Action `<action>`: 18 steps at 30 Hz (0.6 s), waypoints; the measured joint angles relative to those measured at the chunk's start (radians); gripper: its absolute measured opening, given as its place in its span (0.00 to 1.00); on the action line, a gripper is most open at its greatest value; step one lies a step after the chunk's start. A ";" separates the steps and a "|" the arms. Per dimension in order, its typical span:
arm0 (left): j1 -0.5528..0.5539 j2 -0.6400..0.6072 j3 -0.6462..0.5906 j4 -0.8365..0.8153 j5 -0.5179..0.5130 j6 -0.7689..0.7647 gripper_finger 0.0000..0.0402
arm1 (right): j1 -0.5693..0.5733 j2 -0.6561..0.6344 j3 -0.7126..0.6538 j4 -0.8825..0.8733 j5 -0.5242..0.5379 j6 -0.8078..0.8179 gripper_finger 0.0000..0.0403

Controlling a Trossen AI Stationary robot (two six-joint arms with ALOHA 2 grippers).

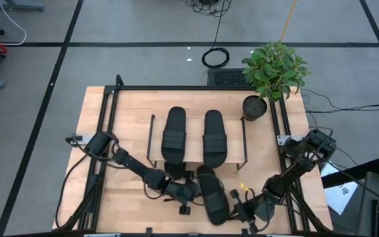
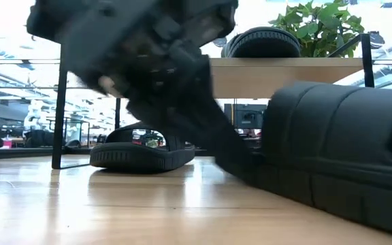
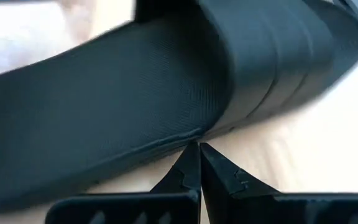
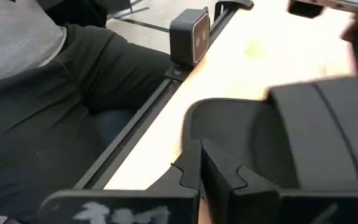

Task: Pick and place slides into the shelf
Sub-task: Move the black slipper under the shelf

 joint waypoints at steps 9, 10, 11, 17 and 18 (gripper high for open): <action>0.084 -0.002 0.000 0.036 0.015 0.011 0.00 | 0.005 0.000 0.000 -0.005 0.004 0.001 0.00; 0.086 -0.002 0.000 0.032 0.014 0.012 0.00 | 0.005 0.000 0.000 -0.008 0.004 -0.002 0.00; 0.085 -0.002 0.000 0.029 0.010 0.014 0.00 | 0.005 0.000 0.000 -0.009 0.004 -0.004 0.00; 0.048 -0.002 0.000 0.028 0.010 0.061 0.00 | 0.005 0.000 0.000 -0.012 0.012 -0.010 0.00; 0.040 -0.002 0.000 0.028 0.009 0.069 0.00 | 0.005 0.000 0.000 -0.012 0.029 -0.010 0.00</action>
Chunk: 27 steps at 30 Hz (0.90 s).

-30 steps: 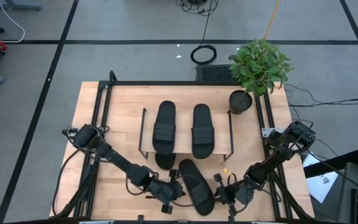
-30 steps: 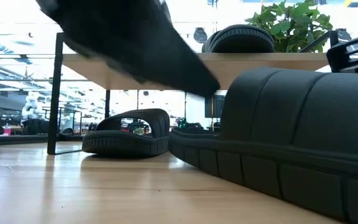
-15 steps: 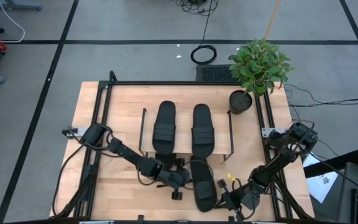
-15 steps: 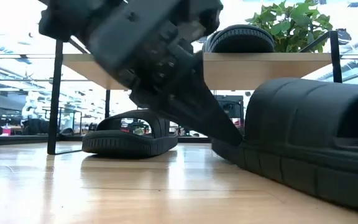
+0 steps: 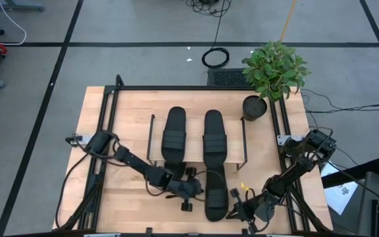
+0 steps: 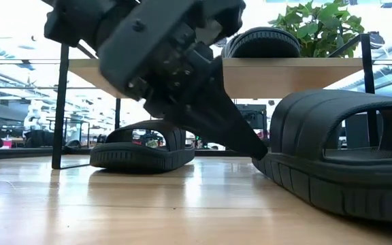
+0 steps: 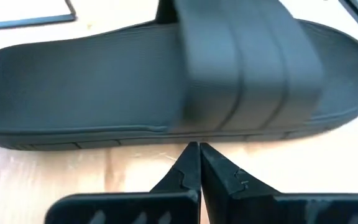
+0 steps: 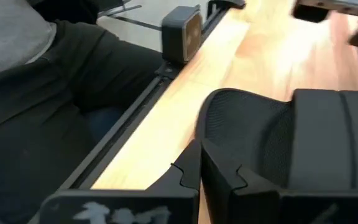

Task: Pick and place slides into the shelf
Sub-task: Move the black slipper under the shelf

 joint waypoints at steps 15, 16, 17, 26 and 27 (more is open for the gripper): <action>-0.104 -0.034 0.085 -0.080 0.070 -0.049 0.00 | -0.053 0.000 0.000 -0.012 0.024 0.000 0.00; -0.110 -0.034 0.098 -0.082 0.069 -0.048 0.00 | -0.055 0.000 0.000 -0.014 0.023 0.000 0.00; -0.115 -0.034 0.109 -0.080 0.068 -0.039 0.00 | -0.058 0.000 0.000 -0.016 0.023 0.002 0.00; -0.124 0.006 0.132 -0.044 -0.036 0.039 0.00 | -0.062 0.000 0.000 -0.028 0.024 0.000 0.00; -0.126 0.015 0.132 -0.043 -0.050 0.068 0.00 | -0.062 0.000 0.000 -0.030 0.024 -0.005 0.00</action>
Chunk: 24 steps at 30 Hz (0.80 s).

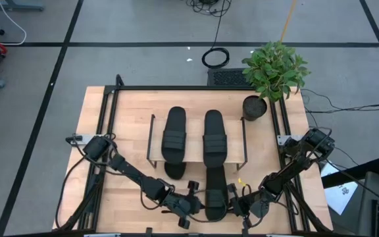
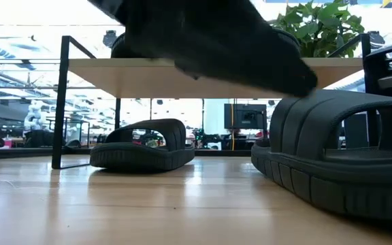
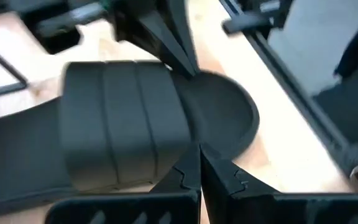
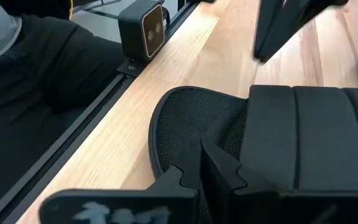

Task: Pick and place slides into the shelf
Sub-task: Move the black slipper under the shelf

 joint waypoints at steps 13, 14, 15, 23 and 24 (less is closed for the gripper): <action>-0.072 0.067 0.001 0.056 -0.274 0.358 0.00 | 0.056 0.000 0.000 -0.047 0.121 -0.225 0.00; -0.077 0.067 0.008 0.050 -0.284 0.385 0.00 | 0.066 0.000 0.000 -0.048 0.141 -0.255 0.00; -0.082 0.067 0.015 0.048 -0.285 0.411 0.00 | 0.075 0.000 0.000 -0.048 0.161 -0.288 0.00; -0.078 0.067 0.036 0.058 -0.269 0.465 0.00 | 0.115 0.000 0.000 -0.043 0.262 -0.369 0.00; -0.074 0.067 0.042 0.061 -0.239 0.449 0.00 | 0.111 0.000 0.000 -0.040 0.262 -0.368 0.00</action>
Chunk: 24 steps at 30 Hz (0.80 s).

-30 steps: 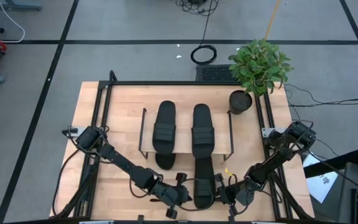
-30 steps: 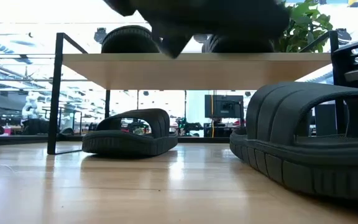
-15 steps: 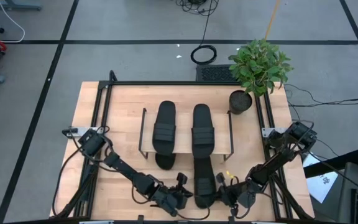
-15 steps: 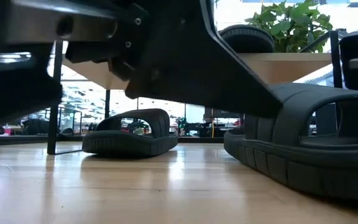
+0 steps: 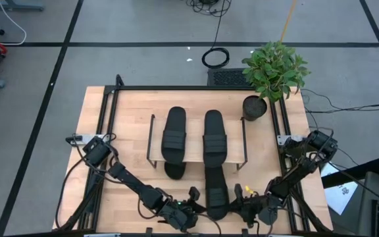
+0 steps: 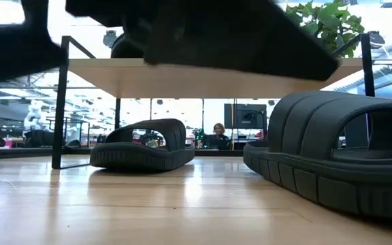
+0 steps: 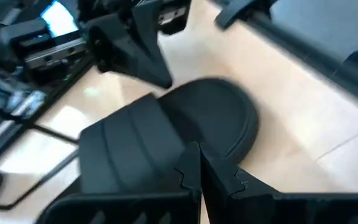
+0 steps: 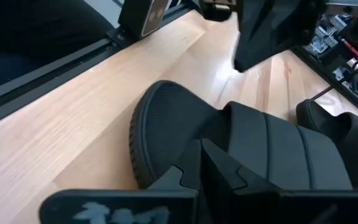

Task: Pick and place slides into the shelf
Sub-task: Move the black slipper under the shelf

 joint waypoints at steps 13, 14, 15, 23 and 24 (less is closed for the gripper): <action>0.027 0.073 0.124 -0.024 0.087 -0.016 0.00 | -0.061 0.000 0.000 -0.004 -0.003 0.075 0.00; 0.031 0.088 0.140 -0.041 0.091 -0.015 0.00 | -0.068 0.000 0.000 -0.009 -0.003 0.087 0.00; 0.035 0.099 0.154 -0.062 0.090 -0.015 0.00 | -0.074 0.000 0.000 -0.012 -0.004 0.099 0.00; 0.072 0.115 0.184 -0.139 0.034 -0.059 0.00 | -0.096 0.000 0.000 -0.023 0.000 0.126 0.00; 0.078 0.115 0.184 -0.151 0.026 -0.058 0.00 | -0.096 0.000 0.000 -0.024 -0.001 0.126 0.00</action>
